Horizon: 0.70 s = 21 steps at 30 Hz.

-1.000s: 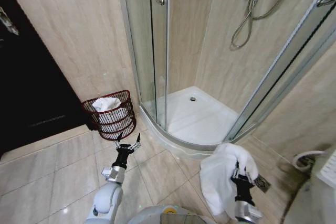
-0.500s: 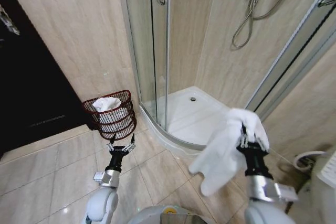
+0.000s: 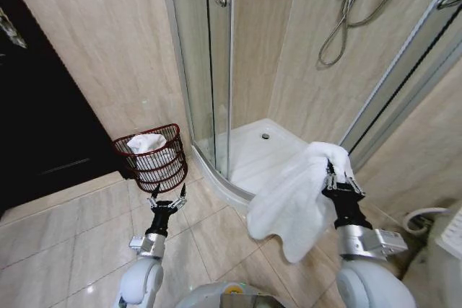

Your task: Discard the used towel into the hamper.

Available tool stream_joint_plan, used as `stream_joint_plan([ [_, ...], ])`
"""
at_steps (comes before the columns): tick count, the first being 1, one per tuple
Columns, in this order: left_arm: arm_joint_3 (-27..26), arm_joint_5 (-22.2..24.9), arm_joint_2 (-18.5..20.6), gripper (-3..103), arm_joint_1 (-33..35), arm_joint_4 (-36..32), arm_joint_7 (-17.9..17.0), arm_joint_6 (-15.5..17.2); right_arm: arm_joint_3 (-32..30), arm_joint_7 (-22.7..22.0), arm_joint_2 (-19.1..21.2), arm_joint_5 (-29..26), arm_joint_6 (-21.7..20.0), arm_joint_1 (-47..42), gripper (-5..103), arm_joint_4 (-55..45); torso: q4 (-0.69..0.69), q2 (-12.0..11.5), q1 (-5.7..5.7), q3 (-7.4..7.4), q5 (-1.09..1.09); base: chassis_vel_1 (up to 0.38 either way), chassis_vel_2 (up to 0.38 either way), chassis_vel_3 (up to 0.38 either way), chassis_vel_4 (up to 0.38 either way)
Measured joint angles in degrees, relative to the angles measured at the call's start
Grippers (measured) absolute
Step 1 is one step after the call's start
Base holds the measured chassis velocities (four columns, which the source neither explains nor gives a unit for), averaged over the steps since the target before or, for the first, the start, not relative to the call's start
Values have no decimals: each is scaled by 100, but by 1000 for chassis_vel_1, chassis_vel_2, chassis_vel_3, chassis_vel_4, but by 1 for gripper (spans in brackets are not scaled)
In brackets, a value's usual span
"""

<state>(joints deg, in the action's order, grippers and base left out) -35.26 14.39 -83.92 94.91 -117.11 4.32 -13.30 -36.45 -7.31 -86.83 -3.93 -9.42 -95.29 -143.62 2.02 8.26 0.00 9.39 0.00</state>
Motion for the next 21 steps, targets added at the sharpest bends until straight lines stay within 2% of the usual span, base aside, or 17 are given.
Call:
stream_joint_plan([
  [7, 12, 1, -17, 100, 19, -11, 5, 52, 33, 64, -8, 73, -16, -47, 12, 16, -1, 0, 0, 0, 0, 122, 110, -118, -114],
  [13, 4, -2, -4, 100, 31, -13, 7, 57, 75, 332, -52, 163, -27, -111, 12, 26, 2, 0, 0, 0, 0, 170, 178, -152, -144],
  [21, 3, -11, -9, 100, 30, 29, 14, 44, 155, 365, -74, 255, -16, -150, 12, 29, -1, 1, 0, 0, 0, 172, 168, -90, -107],
])
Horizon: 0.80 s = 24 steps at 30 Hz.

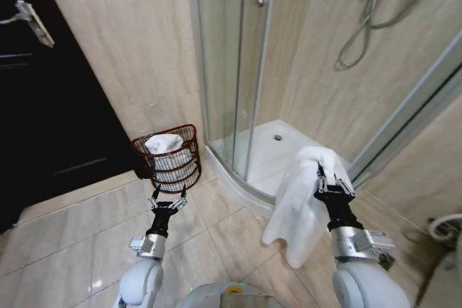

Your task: Discard the used towel into the hamper.

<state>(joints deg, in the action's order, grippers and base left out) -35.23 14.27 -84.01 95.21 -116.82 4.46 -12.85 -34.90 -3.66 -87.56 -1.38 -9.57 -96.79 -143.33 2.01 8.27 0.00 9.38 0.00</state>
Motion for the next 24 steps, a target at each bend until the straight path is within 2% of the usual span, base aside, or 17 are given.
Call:
stream_joint_plan([
  [24, -11, -26, -39, 100, 16, 8, 2, -66, 45, 68, 38, 40, -32, 169, 12, 8, 2, 0, 0, 0, 3, 202, 199, -57, -49],
])
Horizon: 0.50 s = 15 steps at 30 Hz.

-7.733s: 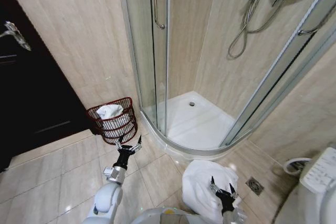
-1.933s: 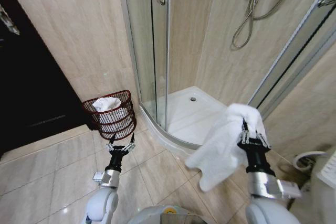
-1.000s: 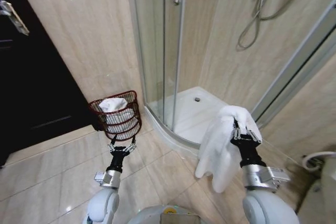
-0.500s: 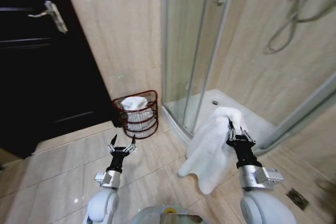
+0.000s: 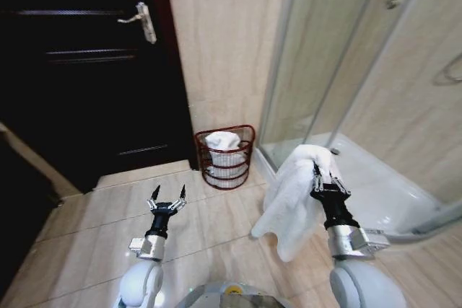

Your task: Discard the used towel into the hamper.

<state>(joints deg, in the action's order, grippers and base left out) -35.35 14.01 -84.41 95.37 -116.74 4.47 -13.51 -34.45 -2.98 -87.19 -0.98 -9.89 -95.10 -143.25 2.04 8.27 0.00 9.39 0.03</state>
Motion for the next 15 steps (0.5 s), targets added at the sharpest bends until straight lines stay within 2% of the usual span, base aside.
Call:
stream_joint_plan([
  [7, 15, -26, -22, 100, 16, 36, -4, -113, 42, 7, -26, 2, 86, 0, 12, 1, -1, 0, 0, 0, -3, 171, 166, -78, -90],
  [15, -11, -50, -27, 100, 3, 92, -31, -299, 40, 54, -34, -63, 204, 108, 12, 62, -2, 0, 0, 0, -4, 6, 8, -11, -5],
])
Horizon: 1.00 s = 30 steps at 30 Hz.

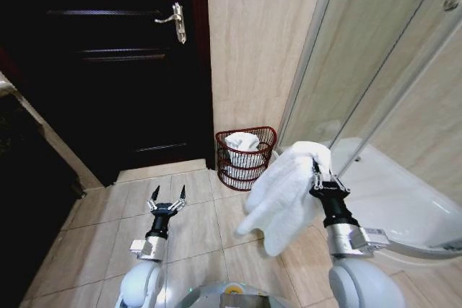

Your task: Discard the used towel into the hamper.

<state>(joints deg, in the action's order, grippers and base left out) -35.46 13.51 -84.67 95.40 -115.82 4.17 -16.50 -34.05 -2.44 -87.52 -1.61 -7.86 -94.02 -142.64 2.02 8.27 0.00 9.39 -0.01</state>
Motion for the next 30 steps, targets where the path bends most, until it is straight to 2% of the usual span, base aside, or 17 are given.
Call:
stream_joint_plan([
  [30, 16, 35, -19, 100, -4, -33, -171, 204, 51, 98, 63, 49, 91, 74, 12, 188, 1, 0, 0, 0, 1, -45, 62, 61, -52],
])
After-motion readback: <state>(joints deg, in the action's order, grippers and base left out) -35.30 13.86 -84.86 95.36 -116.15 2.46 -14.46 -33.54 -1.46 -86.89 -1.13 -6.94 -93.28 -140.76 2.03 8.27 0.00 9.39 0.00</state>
